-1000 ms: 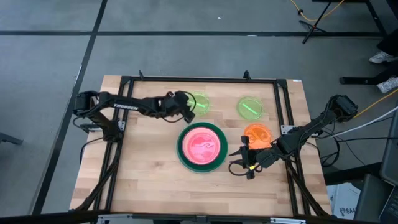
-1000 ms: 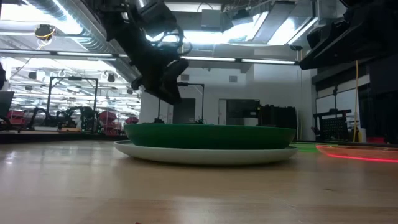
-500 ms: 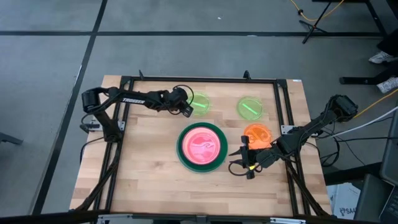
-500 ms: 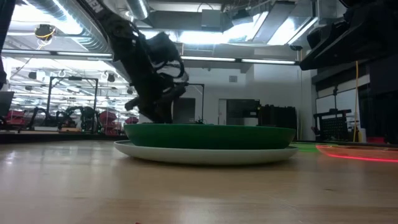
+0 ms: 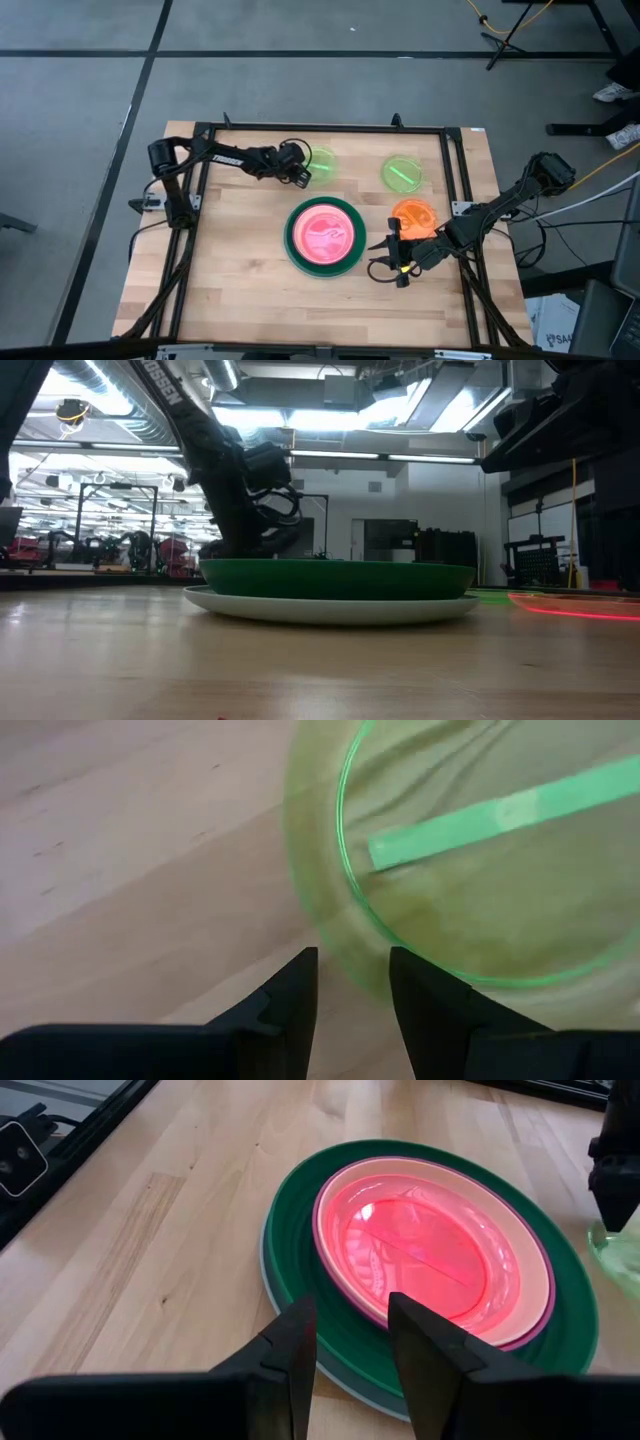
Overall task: Stack plastic plates
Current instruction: Stack the left light green plate on top of the light pink plate
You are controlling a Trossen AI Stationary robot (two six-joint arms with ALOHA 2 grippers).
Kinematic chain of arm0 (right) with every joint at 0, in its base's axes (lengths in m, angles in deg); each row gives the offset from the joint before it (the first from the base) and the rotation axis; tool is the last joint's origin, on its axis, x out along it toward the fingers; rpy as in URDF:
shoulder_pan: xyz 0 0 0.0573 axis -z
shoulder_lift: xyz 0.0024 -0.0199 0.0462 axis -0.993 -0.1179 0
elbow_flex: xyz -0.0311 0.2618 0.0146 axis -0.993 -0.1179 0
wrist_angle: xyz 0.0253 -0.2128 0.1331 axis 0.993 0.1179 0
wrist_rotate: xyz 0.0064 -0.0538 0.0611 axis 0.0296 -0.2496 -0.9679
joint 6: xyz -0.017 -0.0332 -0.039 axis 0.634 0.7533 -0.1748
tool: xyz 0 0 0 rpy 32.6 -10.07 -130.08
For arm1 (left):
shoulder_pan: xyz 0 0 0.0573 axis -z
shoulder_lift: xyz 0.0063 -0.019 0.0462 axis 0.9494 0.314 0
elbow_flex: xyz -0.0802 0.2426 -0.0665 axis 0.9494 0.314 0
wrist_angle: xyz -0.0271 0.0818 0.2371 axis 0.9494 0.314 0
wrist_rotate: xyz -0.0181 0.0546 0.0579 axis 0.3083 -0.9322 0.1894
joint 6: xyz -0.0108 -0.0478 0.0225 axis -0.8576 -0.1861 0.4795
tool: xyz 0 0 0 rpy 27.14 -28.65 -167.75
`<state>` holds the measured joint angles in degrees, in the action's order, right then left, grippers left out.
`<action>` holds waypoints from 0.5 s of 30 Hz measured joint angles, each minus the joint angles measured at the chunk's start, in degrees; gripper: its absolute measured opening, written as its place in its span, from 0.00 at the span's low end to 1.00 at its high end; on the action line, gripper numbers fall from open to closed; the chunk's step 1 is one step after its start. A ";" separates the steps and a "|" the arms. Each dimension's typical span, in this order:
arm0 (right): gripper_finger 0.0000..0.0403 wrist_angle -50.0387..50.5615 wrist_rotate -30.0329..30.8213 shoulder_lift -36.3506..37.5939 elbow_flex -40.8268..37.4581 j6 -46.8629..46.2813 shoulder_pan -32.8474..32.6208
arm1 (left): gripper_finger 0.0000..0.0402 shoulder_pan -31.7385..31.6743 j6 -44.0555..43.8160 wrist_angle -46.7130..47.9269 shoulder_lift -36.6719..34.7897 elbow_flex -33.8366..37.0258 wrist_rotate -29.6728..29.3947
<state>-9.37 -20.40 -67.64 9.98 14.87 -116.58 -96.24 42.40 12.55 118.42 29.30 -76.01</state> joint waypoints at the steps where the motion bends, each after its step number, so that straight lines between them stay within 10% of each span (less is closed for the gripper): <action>1: 0.29 0.00 -0.01 0.00 0.00 0.00 -0.02 | 0.30 0.00 0.01 -0.42 0.35 -0.01 -0.10; 15: 0.29 -0.02 0.02 0.00 0.00 0.02 0.01 | 0.30 0.00 1.89 -1.66 0.77 -0.02 1.05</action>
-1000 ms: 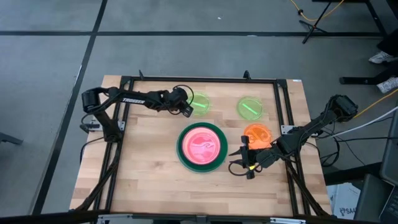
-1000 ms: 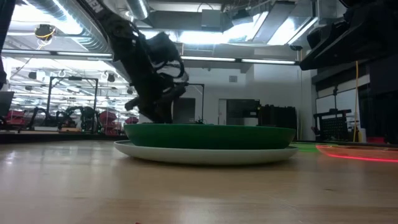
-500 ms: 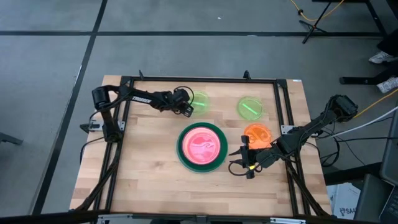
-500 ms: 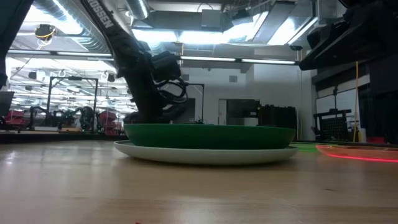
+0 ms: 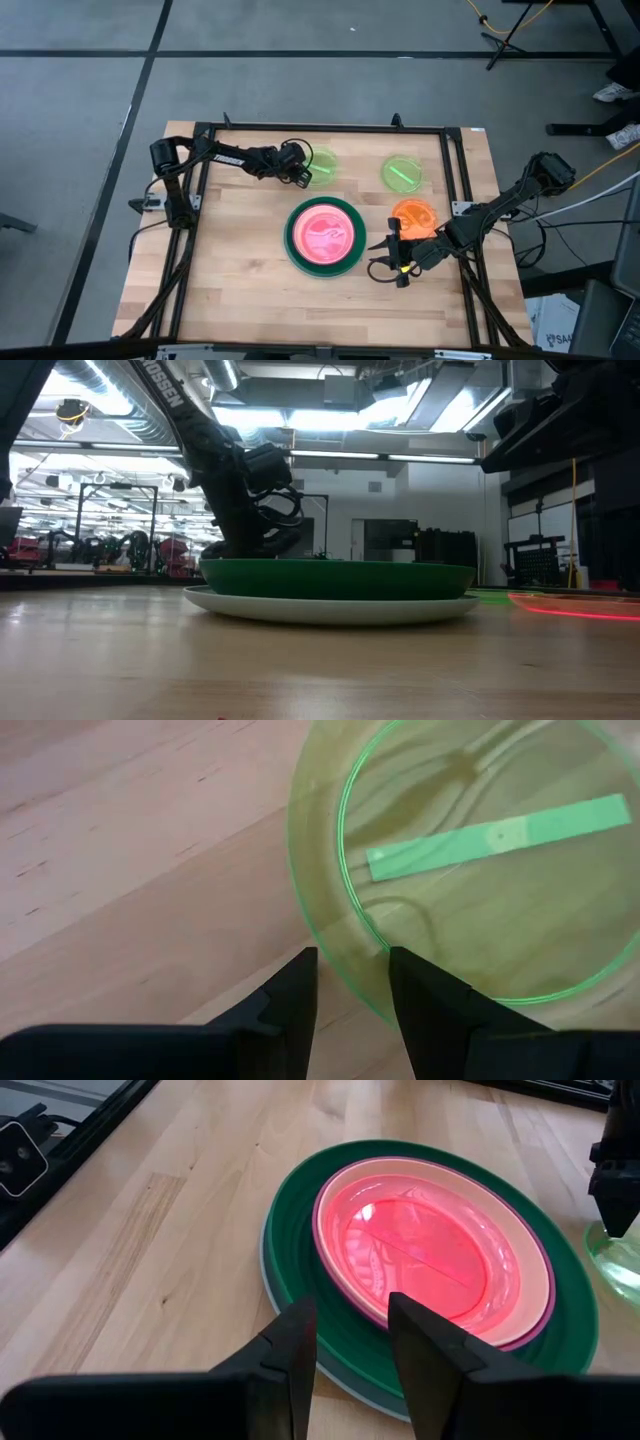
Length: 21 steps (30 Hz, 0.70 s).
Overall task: Stack plastic plates
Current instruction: Stack the left light green plate on top of the light pink plate
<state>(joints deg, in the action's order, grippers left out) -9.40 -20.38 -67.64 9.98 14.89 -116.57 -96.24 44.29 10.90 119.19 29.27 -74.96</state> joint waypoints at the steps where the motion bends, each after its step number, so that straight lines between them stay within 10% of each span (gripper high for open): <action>1: 0.29 0.00 0.00 0.00 0.00 0.00 -0.01 | 0.30 0.00 0.10 -0.02 0.01 0.00 0.09; 21: 0.29 0.00 0.00 0.00 0.00 0.00 -0.01 | 0.01 -0.35 4.67 -1.69 0.07 0.00 -2.38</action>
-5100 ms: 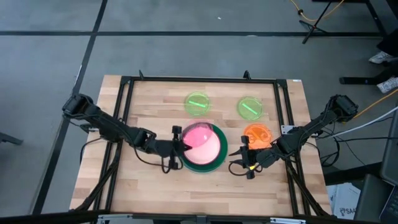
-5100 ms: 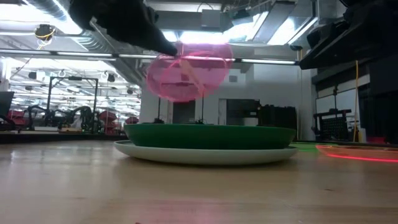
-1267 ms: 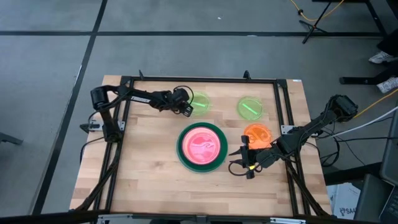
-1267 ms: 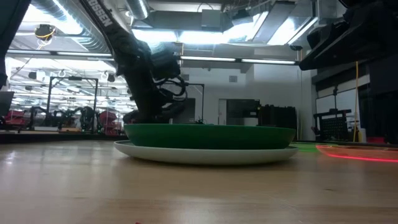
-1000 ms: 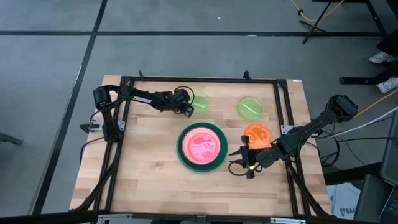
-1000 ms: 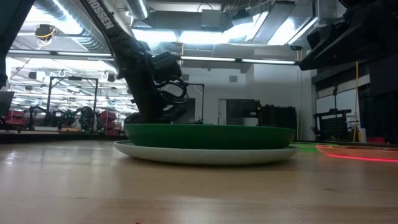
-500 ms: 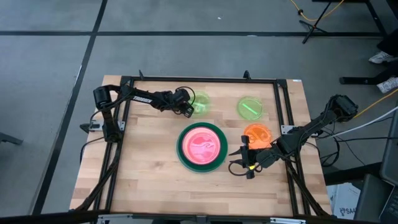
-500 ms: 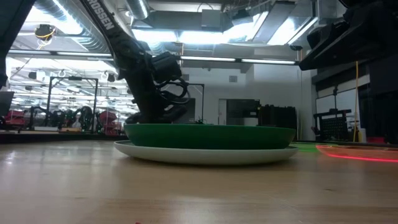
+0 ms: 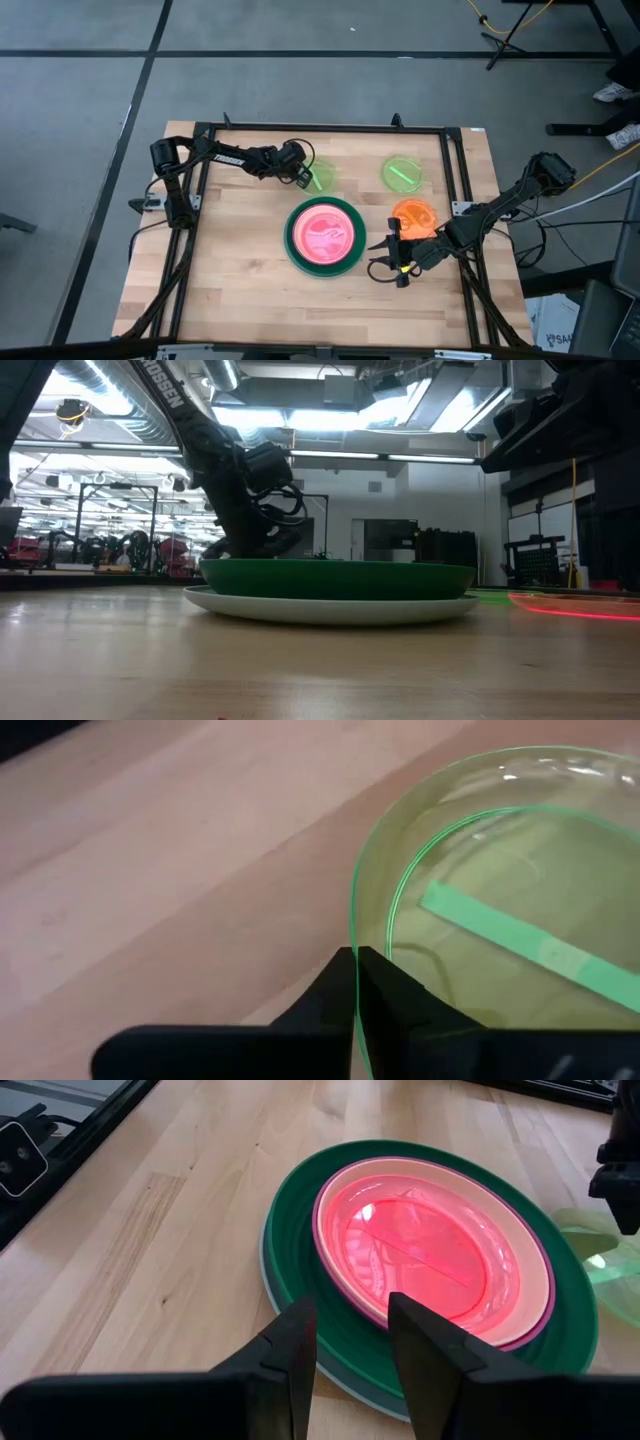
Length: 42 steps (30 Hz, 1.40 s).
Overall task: Stack plastic plates
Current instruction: Stack the left light green plate on top of the light pink plate
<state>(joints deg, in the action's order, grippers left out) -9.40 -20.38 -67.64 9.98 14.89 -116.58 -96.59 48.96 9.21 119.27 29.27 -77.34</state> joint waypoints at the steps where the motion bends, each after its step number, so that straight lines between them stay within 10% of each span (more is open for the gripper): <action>1: 0.29 0.00 0.00 0.00 0.00 0.00 0.00 | 0.01 0.00 0.02 0.02 0.00 0.00 -0.57; 20: 0.29 0.06 0.00 0.00 0.00 0.01 0.00 | 0.00 -2.05 3.30 1.42 -2.50 0.02 -0.36; 42: 0.29 0.00 1.02 0.00 0.00 0.13 0.00 | 0.00 1.52 7.17 4.43 -22.36 0.00 0.98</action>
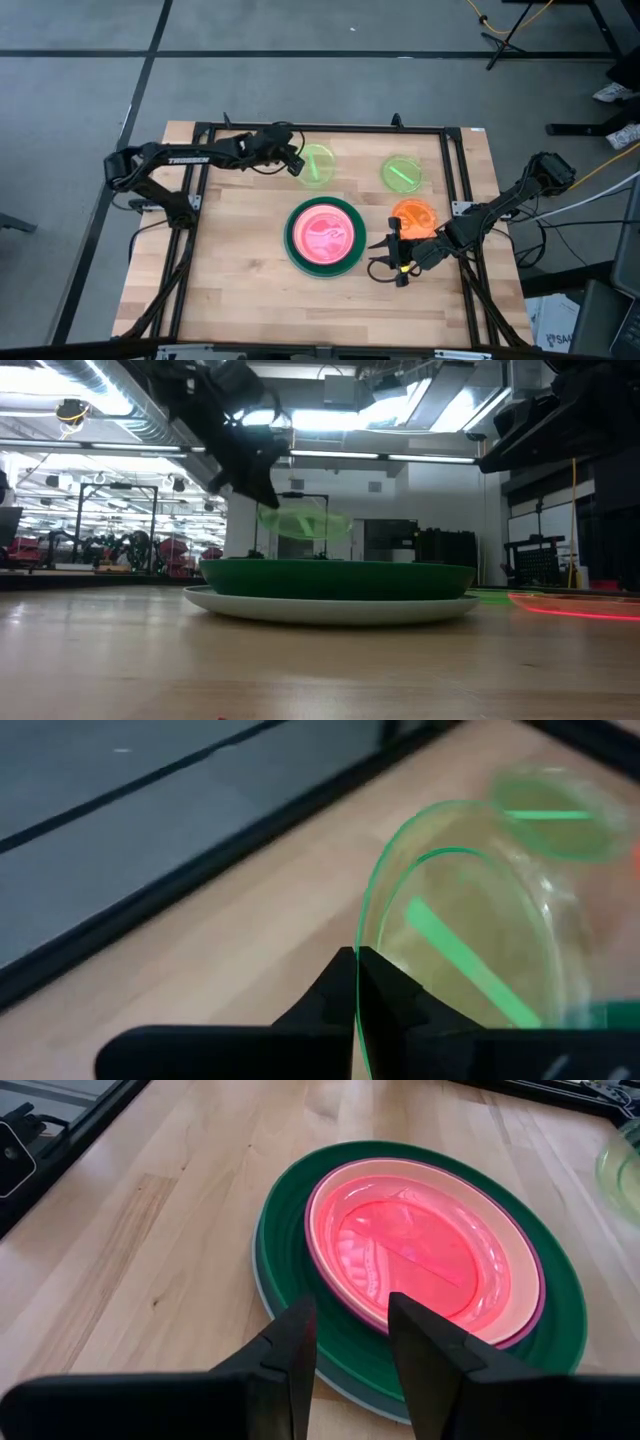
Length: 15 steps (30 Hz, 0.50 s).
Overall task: Stack plastic plates
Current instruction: Stack the left light green plate on top of the light pink plate
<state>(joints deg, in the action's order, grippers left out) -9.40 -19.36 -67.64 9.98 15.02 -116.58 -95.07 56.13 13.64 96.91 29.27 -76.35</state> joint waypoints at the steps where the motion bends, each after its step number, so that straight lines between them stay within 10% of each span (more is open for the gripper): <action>1: 0.29 0.00 -0.02 0.00 0.00 0.02 0.00 | 0.00 0.48 -0.09 0.08 -0.53 0.00 0.86; 15: 0.29 -0.02 -0.02 0.00 0.00 0.02 -0.01 | 0.00 14.62 -3.18 -0.25 0.84 0.00 4.32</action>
<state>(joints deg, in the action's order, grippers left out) -9.42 -19.38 -67.64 9.98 15.05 -116.58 -80.45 52.95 13.39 97.75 29.27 -72.03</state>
